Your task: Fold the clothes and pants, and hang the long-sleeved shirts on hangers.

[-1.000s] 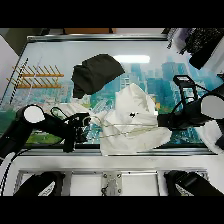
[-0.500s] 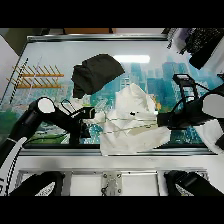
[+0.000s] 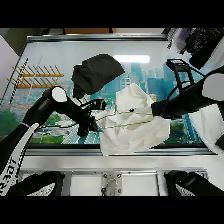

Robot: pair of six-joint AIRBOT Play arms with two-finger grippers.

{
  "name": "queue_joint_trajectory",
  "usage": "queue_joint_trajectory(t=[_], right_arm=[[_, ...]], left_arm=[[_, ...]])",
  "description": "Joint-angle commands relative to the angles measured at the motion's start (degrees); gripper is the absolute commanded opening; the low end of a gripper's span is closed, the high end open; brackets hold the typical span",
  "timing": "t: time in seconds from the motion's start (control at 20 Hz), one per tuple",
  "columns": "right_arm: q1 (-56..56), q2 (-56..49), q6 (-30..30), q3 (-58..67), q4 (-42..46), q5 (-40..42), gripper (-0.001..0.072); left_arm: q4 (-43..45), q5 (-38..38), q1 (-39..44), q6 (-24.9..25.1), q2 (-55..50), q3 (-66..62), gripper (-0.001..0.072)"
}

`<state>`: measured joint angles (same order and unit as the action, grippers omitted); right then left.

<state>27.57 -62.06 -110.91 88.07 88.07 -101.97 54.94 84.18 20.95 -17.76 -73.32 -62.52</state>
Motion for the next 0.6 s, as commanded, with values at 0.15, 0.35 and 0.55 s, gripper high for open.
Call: queue_joint_trajectory(t=[0.15,0.35,0.55], right_arm=[[5.4,-3.5,1.2,2.8,-3.6,7.0,0.0022],[9.0,-5.2,1.2,2.8,-7.0,13.5,0.0022],[11.9,-6.6,1.2,2.8,-10.3,20.2,0.0022]], left_arm=[[-1.1,-0.9,0.2,-0.2,-0.8,1.9,0.0011],[-1.1,-0.7,0.2,-0.2,-0.7,1.8,0.0012],[-1.1,-0.7,0.2,-0.2,-0.7,1.8,0.0012]])
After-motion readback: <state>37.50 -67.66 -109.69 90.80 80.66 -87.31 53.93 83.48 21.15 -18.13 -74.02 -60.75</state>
